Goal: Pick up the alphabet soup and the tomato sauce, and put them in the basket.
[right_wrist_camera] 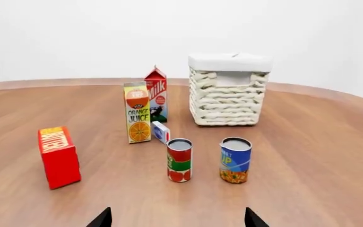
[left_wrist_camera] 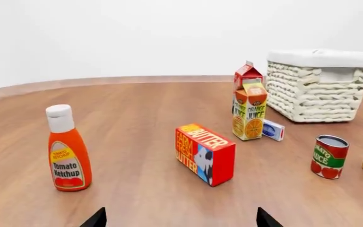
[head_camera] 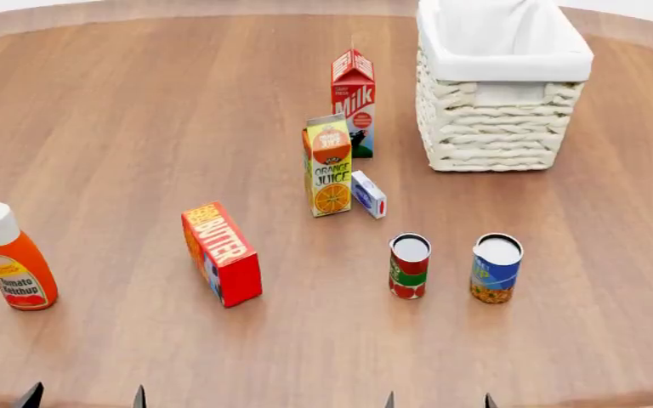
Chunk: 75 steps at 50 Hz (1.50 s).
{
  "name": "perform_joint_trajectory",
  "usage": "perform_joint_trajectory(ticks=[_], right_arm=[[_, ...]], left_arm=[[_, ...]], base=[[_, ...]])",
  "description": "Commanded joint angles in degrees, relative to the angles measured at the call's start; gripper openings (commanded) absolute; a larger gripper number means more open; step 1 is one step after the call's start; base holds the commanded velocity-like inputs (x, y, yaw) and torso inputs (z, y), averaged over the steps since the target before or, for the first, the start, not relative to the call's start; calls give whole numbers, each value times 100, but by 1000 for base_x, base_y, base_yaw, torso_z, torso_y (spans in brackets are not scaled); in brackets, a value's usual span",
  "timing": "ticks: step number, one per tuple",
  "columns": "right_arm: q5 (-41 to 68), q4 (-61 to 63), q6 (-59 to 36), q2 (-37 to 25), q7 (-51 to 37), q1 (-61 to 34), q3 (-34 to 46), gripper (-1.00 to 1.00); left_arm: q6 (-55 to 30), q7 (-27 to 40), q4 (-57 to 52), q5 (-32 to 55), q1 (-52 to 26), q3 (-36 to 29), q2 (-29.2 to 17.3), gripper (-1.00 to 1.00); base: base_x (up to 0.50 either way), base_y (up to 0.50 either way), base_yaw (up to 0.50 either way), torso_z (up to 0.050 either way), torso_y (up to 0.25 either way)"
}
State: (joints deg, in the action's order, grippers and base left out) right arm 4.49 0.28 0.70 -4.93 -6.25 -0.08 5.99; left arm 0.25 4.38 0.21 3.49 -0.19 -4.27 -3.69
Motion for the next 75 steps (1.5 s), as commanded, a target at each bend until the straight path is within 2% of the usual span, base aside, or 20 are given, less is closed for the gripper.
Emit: perform_joint_trajectory(ticks=[1,3,5,8,12,13,14,15,16,17,20,22,23,25,27,36,38,42,58,75], right_arm=[[-69,1048,-319,-173,-338,31,44,100],[-154,1861,-571,-284,-388,-207,6,100],[-360,2290,-796,-357,-476,-482,3,100],[-101,3249,-1800,-375,-513,-1206,-228,100],[50,4267,-2775,-479,-510,-1967,-350,100],[80,4449,-2943,-498,-519,-2062,-377,100],[119,4712,-2884,-521,-526,-2015,-444,100],[209,5023,-3390,-541,-552,-2307,-494,100],[197,5158,-3338,-565,-561,-2237,-517,100],[399,5517,-3823,-554,-562,-2481,-630,100],[379,5739,-3428,-617,-514,-2172,-624,100],[336,5887,-3591,-674,-562,-2208,-570,100],[626,5970,-3758,-882,-806,-2455,-533,100],[677,5961,-3430,-1243,-1224,-2314,-275,100],[608,5868,-3328,-1247,-1261,-2267,-201,100],[759,5880,-3419,-1289,-1335,-2284,-334,100],[777,5935,-3362,-1314,-1366,-2252,-320,100],[769,5948,-3213,-1390,-1443,-2186,-236,100],[1006,5909,-3014,-1633,-1747,-2163,-62,100],[1018,5873,-2860,-1769,-1878,-2066,74,100]], left_arm=[[-499,425,-1173,-193,120,45,-251,100],[-1116,450,-2417,-346,39,168,-507,100],[-1484,427,-2968,-375,-120,275,-654,100],[-2724,336,-4253,-267,-765,628,-916,100],[-4632,167,-5950,-770,-1962,425,-1533,100],[-4678,-24,-6019,-912,-2138,448,-1488,100],[-4537,-883,-6020,-1772,-2601,577,-628,100],[-4244,-1743,-6020,-2631,-2936,801,231,100],[-4270,-2602,-6020,-3491,-3204,773,368,100],[-4419,-3390,-6020,-3939,-3624,693,368,100],[-4504,-3753,-6020,-4388,-4221,441,368,100],[-4213,-3799,-6020,-4326,-4134,384,368,100],[-4416,-3787,-6020,-4409,-4206,310,369,100],[-4320,-3714,-6020,-4295,-4106,360,369,100],[-4097,-3478,-6020,-3937,-3839,572,368,100],[-4129,-3414,-6020,-3843,-3828,621,368,100],[-3923,-3236,-6020,-3608,-3569,690,368,100],[-4082,-3353,-6020,-3711,-3752,664,368,100],[-3953,-3136,-6020,-3401,-3530,819,368,100],[-3577,-2833,-6020,-3035,-3138,1019,368,100]], base=[[0,0,0,0,0],[0,0,0,0,0],[0,0,0,0,0],[0,0,0,0,0],[0,0,0,0,0],[0,0,0,0,0],[0,0,0,0,0],[0,0,0,0,0],[0,0,0,0,0],[0,0,0,0,0],[0,0,0,0,0],[0,0,0,16,1],[0,0,0,50,57],[0,0,0,50,59],[0,0,0,50,59],[0,0,0,50,59],[0,0,0,50,61],[0,0,0,50,59],[0,-6,0,50,57],[0,-410,0,2,0]])
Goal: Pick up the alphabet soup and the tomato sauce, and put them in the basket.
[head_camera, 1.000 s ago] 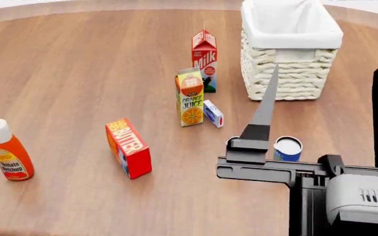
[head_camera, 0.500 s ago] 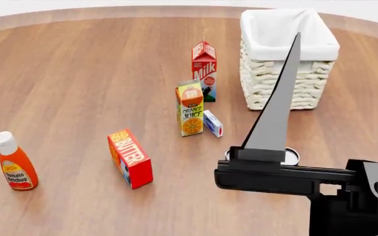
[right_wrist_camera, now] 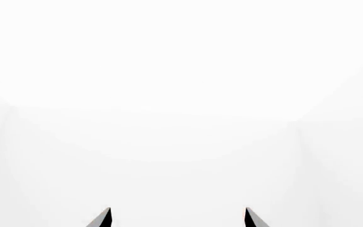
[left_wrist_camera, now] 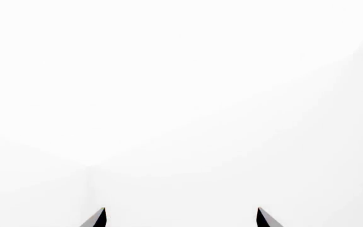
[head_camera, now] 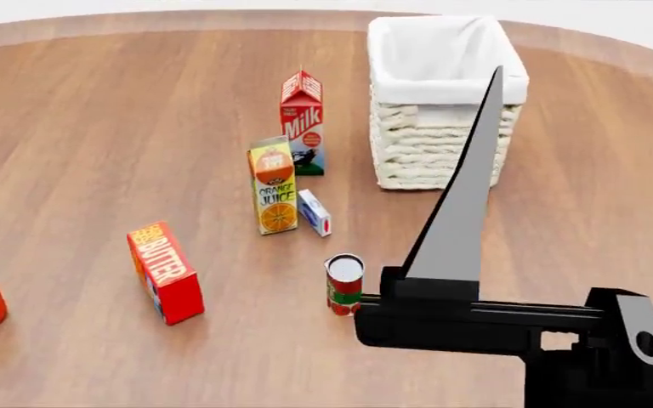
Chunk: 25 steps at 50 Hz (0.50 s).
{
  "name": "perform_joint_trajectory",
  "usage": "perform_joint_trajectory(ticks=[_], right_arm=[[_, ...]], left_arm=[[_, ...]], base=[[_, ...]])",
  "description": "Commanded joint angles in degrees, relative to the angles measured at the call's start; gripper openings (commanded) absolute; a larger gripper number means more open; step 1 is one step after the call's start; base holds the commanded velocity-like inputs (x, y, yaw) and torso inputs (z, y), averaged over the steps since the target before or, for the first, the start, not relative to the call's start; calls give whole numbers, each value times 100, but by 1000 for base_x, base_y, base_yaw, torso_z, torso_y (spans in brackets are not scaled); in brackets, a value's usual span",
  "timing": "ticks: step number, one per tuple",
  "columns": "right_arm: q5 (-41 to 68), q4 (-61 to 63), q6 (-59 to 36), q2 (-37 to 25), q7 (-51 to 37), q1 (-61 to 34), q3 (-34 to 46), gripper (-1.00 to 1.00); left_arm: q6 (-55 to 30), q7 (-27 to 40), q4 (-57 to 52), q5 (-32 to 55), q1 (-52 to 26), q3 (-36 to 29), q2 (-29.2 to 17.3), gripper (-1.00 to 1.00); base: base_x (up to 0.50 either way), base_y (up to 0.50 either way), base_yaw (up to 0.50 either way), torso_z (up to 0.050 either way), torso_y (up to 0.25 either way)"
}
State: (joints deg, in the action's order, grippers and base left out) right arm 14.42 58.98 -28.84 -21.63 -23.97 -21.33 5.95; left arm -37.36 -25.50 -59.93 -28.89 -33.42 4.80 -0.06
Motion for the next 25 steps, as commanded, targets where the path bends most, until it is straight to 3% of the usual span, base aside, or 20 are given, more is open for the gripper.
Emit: perform_joint_trajectory(ticks=[1,9,25], right_arm=[[22,-2,103,-105,-115,65,86,100],[-57,-4,156,-197,-186,89,217,100],[-328,-8,155,-387,-338,42,498,100]], left_arm=[[280,209,-6,264,290,138,5,100],[331,220,-6,273,343,144,5,100],[329,221,-6,230,363,118,5,100]], base=[[0,-500,0,0,0],[0,-471,0,0,0],[70,37,0,0,0]])
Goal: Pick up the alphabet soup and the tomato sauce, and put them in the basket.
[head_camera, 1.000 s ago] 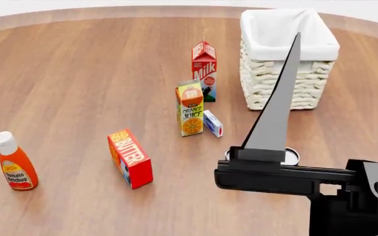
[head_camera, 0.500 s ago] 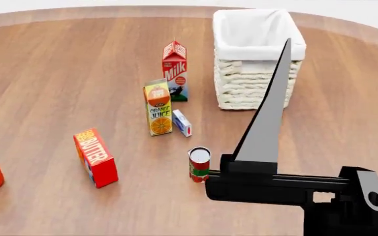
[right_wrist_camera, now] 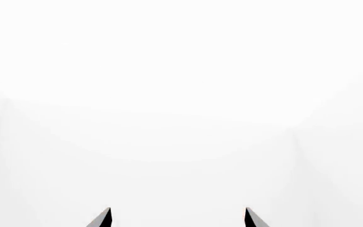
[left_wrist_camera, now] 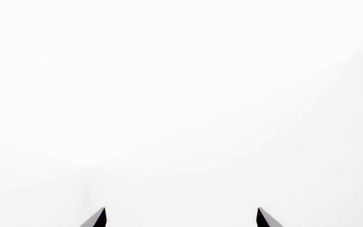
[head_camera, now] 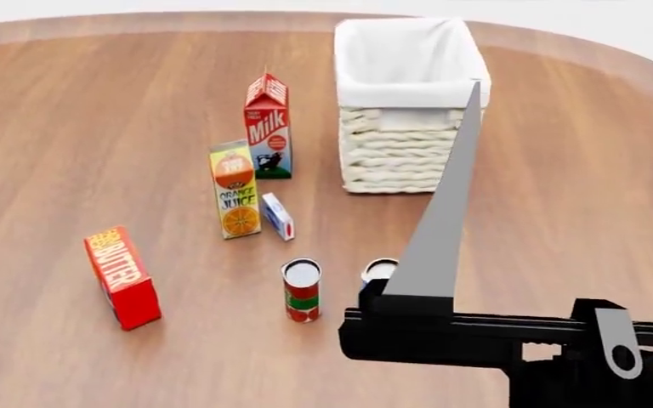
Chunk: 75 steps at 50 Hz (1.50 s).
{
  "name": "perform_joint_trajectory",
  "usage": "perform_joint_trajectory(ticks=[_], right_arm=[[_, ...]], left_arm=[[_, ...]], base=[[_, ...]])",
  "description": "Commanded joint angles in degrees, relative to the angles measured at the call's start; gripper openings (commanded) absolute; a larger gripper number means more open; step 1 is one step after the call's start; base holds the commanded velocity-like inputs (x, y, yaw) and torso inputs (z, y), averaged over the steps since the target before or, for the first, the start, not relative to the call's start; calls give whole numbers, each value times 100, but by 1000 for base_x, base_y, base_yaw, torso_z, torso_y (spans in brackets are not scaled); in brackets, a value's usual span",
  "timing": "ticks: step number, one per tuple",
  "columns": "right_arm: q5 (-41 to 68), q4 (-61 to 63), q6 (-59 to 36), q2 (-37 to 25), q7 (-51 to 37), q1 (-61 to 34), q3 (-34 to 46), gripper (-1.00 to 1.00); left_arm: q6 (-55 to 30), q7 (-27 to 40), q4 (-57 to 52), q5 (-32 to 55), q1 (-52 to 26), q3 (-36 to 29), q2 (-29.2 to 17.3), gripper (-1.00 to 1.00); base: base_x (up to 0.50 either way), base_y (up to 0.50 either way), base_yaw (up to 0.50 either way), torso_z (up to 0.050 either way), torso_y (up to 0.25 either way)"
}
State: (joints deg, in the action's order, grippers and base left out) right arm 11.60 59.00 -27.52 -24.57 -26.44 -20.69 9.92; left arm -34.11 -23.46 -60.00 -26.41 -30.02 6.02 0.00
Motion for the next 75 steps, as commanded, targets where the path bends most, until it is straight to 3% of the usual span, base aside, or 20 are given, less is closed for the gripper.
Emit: perform_joint_trajectory(ticks=[1,9,12,16,75], right_arm=[[-54,-7,26,-100,-101,-20,114,100],[-22,-54,118,-133,-138,24,134,100],[209,76,-316,-150,-212,-323,89,100],[32,-72,172,-196,-212,26,169,100],[425,-131,298,-571,-676,-70,384,100]], left_arm=[[-40,-14,0,-37,-25,-4,-1,100],[95,86,0,56,142,13,-1,100],[61,55,0,39,101,24,-1,100],[139,104,0,70,193,10,-1,100],[291,273,0,210,445,43,-1,100]], base=[[207,184,0,0,0],[220,185,0,0,0],[229,65,0,0,0],[227,62,0,0,0],[229,-27,0,0,0]])
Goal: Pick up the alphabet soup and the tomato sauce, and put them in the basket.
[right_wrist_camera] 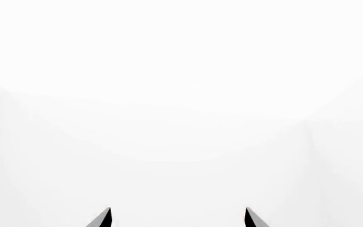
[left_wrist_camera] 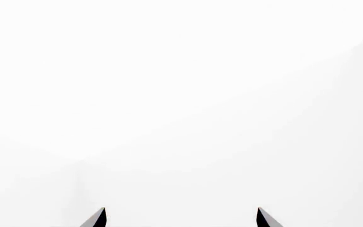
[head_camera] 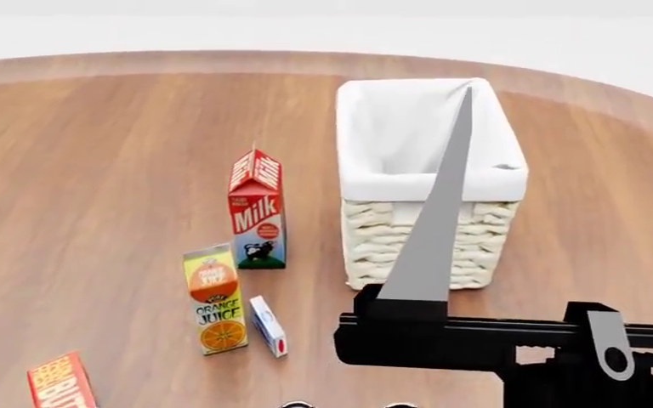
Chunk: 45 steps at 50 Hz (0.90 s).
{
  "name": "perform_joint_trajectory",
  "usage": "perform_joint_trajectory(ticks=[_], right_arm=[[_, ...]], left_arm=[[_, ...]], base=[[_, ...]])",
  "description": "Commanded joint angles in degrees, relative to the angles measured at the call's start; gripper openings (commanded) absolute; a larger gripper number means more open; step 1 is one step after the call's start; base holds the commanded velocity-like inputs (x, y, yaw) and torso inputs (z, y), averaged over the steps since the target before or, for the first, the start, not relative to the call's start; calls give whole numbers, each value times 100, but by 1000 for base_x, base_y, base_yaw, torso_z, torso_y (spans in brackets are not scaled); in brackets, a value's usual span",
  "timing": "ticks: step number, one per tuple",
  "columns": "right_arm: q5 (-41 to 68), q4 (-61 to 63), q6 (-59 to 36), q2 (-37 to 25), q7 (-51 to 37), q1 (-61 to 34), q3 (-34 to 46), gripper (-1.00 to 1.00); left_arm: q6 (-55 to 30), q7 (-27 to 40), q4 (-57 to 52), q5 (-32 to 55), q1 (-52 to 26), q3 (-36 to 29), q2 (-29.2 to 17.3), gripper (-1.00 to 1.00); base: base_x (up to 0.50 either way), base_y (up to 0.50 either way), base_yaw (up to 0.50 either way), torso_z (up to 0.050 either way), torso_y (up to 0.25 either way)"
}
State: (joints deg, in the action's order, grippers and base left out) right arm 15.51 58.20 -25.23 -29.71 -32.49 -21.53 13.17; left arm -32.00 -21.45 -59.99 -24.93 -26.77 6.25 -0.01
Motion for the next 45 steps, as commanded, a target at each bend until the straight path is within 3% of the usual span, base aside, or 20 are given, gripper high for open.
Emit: perform_joint_trajectory(ticks=[1,45], right_arm=[[21,-52,87,-66,-80,24,78,100],[101,-66,127,-209,-239,56,148,100]], left_arm=[[102,84,0,76,144,27,0,100],[104,99,0,93,176,-8,0,100]], base=[[230,-59,0,0,0],[230,-56,0,0,1]])
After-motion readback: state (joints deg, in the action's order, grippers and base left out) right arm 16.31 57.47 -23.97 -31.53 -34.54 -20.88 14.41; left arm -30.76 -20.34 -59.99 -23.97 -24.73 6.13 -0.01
